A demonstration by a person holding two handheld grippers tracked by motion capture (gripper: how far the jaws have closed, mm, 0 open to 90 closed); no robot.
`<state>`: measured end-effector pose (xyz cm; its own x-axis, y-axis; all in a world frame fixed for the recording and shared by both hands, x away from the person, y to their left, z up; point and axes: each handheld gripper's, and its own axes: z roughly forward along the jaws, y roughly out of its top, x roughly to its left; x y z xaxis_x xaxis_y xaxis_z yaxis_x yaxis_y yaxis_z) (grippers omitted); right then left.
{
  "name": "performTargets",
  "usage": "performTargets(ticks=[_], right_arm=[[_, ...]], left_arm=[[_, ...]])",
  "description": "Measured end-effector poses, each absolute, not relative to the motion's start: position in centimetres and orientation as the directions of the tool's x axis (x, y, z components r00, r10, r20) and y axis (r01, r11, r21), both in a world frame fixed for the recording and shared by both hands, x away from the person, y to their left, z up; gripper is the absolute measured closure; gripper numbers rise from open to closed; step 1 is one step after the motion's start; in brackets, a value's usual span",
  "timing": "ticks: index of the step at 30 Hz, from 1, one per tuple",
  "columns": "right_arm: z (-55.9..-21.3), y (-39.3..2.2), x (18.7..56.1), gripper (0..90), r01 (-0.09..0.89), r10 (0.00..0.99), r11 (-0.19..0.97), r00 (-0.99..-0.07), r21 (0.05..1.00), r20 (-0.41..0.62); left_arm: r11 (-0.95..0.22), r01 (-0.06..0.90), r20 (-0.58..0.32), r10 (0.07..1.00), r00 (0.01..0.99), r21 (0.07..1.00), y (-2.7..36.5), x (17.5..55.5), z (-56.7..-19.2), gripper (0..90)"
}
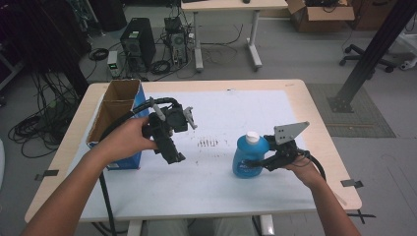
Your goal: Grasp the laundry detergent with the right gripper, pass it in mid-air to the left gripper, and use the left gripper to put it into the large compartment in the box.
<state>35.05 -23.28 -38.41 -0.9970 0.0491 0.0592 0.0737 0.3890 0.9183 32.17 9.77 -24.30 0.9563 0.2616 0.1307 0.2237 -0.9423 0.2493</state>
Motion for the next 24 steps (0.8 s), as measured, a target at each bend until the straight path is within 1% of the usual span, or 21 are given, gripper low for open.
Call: performTargets(ticks=[12,24], right_arm=[[-36.3,-23.0,34.5,43.3,0.078,0.075,0.412,-0.996,0.908,0.051],[-34.3,-21.9,34.0,43.4,0.065,0.069,0.429,-0.997,0.901,0.039]], left_arm=[[-0.95,0.205,0.151,0.244,0.958,0.236,9.2,31.8,-22.9,5.0],[-0.961,0.169,0.164,0.207,0.964,0.219,8.0,31.6,-21.3,5.0]])
